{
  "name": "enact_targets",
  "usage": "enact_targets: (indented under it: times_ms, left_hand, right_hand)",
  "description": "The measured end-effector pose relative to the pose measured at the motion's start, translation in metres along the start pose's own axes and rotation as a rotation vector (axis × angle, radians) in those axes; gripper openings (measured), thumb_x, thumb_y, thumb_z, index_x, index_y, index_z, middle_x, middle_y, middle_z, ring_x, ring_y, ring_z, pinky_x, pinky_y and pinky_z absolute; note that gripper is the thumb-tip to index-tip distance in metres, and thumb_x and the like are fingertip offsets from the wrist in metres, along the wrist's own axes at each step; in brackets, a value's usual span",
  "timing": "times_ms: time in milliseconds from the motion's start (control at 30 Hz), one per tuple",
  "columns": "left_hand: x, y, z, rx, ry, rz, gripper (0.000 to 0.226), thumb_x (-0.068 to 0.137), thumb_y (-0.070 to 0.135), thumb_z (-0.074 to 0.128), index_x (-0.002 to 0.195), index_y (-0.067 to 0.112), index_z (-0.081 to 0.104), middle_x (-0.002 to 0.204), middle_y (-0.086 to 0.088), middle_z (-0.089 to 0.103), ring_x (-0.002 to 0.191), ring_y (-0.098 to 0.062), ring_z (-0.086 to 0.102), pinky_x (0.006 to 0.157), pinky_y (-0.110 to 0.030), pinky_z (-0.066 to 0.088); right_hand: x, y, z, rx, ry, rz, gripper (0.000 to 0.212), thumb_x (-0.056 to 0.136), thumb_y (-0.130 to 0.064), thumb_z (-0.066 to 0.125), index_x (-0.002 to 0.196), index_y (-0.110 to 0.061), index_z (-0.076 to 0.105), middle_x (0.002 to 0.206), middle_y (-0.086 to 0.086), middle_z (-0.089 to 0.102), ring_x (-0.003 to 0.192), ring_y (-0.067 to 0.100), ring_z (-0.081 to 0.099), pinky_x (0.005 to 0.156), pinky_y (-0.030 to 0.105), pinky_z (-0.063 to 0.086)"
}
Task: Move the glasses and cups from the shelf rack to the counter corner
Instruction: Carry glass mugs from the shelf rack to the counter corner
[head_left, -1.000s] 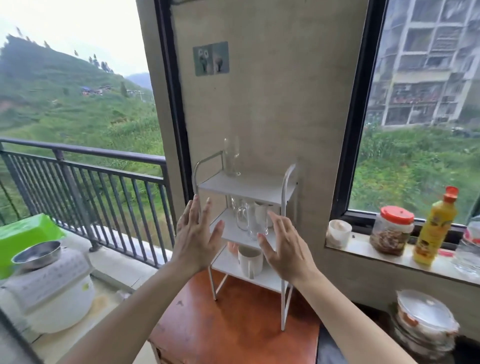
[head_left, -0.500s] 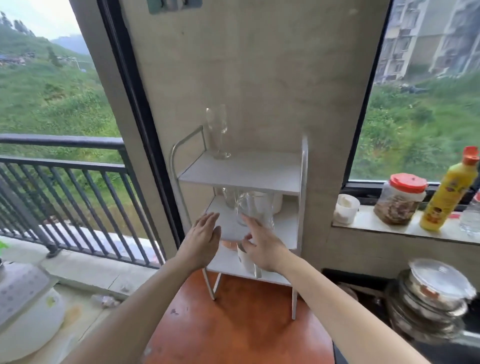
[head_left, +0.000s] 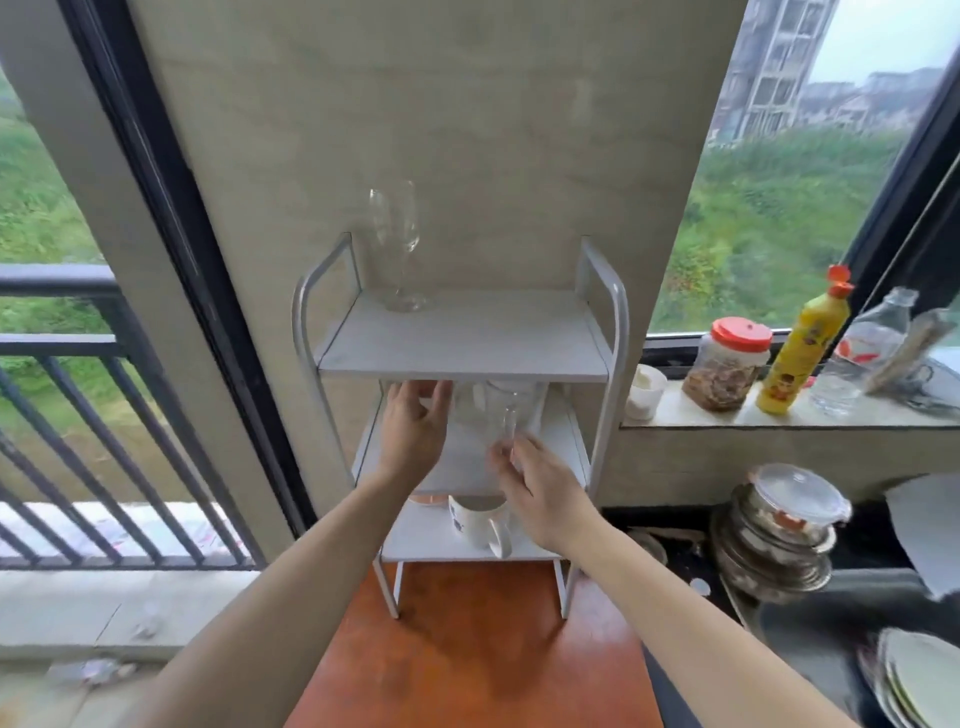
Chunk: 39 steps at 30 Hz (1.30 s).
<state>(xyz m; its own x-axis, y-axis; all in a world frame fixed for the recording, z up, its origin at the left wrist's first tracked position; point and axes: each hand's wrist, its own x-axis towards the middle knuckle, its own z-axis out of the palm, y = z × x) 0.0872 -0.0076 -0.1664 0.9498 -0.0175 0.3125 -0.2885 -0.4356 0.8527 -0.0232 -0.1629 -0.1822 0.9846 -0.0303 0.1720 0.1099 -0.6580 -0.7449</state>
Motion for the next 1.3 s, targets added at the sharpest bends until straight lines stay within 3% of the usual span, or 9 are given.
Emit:
enact_targets:
  times_ms: [167, 333, 500, 667, 900, 1033, 1133, 1233, 1300]
  left_hand:
    - [0.007, 0.006, 0.008, -0.027, 0.067, -0.052, 0.037, 0.099, 0.038, 0.052, 0.082, 0.006, 0.062, 0.080, -0.005, 0.061, 0.090, -0.035, 0.058, 0.078, -0.045, 0.049]
    - [0.006, 0.002, 0.003, -0.031, -0.017, -0.145, 0.036, 0.103, 0.036, 0.039, 0.097, 0.006, 0.057, 0.093, -0.005, 0.070, 0.079, -0.021, 0.058, 0.062, -0.031, 0.039]
    - [-0.007, -0.002, -0.015, -0.055, -0.013, -0.203, 0.042, 0.104, 0.045, 0.033, 0.092, 0.011, 0.054, 0.079, 0.005, 0.071, 0.077, -0.017, 0.062, 0.073, -0.037, 0.044]
    - [-0.040, -0.001, -0.028, -0.085, -0.005, -0.254, 0.051, 0.100, 0.060, 0.028, 0.091, 0.019, 0.058, 0.078, 0.003, 0.066, 0.076, -0.017, 0.061, 0.064, -0.033, 0.041]
    - [-0.084, 0.010, -0.038, -0.319, -0.005, -0.339, 0.049, 0.101, 0.052, 0.043, 0.082, 0.011, 0.062, 0.075, 0.001, 0.057, 0.073, -0.018, 0.056, 0.070, -0.037, 0.051]
    - [-0.111, 0.009, -0.039, -0.329, 0.032, -0.305, 0.046, 0.101, 0.048, 0.043, 0.074, 0.013, 0.055, 0.062, 0.003, 0.046, 0.063, -0.014, 0.048, 0.073, -0.043, 0.053]
    - [-0.138, 0.004, -0.036, -0.323, 0.044, -0.245, 0.047, 0.102, 0.047, 0.041, 0.067, 0.017, 0.047, 0.056, 0.013, 0.039, 0.055, -0.005, 0.043, 0.072, -0.044, 0.056]
    - [-0.160, 0.002, -0.032, -0.326, 0.037, -0.162, 0.047, 0.102, 0.048, 0.040, 0.061, 0.026, 0.043, 0.056, 0.014, 0.036, 0.055, -0.006, 0.039, 0.065, -0.035, 0.055]
    - [-0.173, 0.004, -0.025, -0.333, 0.008, -0.117, 0.048, 0.102, 0.049, 0.040, 0.059, 0.028, 0.040, 0.055, 0.013, 0.035, 0.054, -0.010, 0.037, 0.058, -0.041, 0.049]
  right_hand:
    - [-0.004, 0.002, -0.006, 0.137, 0.083, 0.048, 0.051, 0.098, -0.068, 0.033, 0.087, -0.029, 0.064, 0.093, -0.009, 0.064, 0.084, 0.013, 0.066, 0.080, 0.033, 0.054]
    - [-0.003, 0.000, -0.004, 0.266, 0.049, 0.105, 0.048, 0.098, -0.064, 0.035, 0.109, -0.026, 0.061, 0.102, -0.006, 0.070, 0.081, 0.016, 0.071, 0.077, 0.035, 0.056]
    - [-0.003, -0.004, -0.001, 0.350, 0.032, 0.105, 0.028, 0.107, -0.045, 0.038, 0.106, -0.026, 0.058, 0.095, -0.001, 0.070, 0.081, 0.022, 0.070, 0.079, 0.038, 0.056]
    - [-0.003, -0.009, -0.002, 0.559, 0.004, 0.223, 0.034, 0.105, -0.047, 0.042, 0.098, -0.018, 0.058, 0.097, 0.006, 0.066, 0.080, 0.030, 0.074, 0.064, 0.025, 0.054]
    - [-0.017, -0.013, 0.001, 0.619, 0.082, 0.275, 0.045, 0.100, -0.059, 0.044, 0.097, -0.017, 0.060, 0.089, 0.004, 0.061, 0.085, 0.028, 0.073, 0.069, 0.028, 0.053]
    - [-0.036, -0.019, 0.003, 0.575, 0.187, 0.304, 0.061, 0.083, -0.086, 0.038, 0.069, -0.029, 0.055, 0.061, -0.008, 0.056, 0.062, 0.009, 0.062, 0.069, 0.030, 0.047]
    - [-0.058, -0.016, 0.006, 0.645, 0.269, 0.339, 0.068, 0.080, -0.090, 0.043, 0.048, -0.030, 0.044, 0.052, -0.012, 0.042, 0.052, 0.009, 0.043, 0.064, 0.030, 0.038]
    - [-0.090, -0.005, 0.009, 0.684, 0.316, 0.300, 0.069, 0.079, -0.089, 0.046, 0.049, -0.027, 0.034, 0.053, -0.009, 0.034, 0.053, 0.011, 0.034, 0.057, 0.029, 0.031]
    - [-0.113, 0.005, 0.008, 0.697, 0.361, 0.295, 0.071, 0.080, -0.088, 0.046, 0.052, -0.025, 0.030, 0.054, -0.006, 0.032, 0.052, 0.011, 0.033, 0.052, 0.024, 0.031]
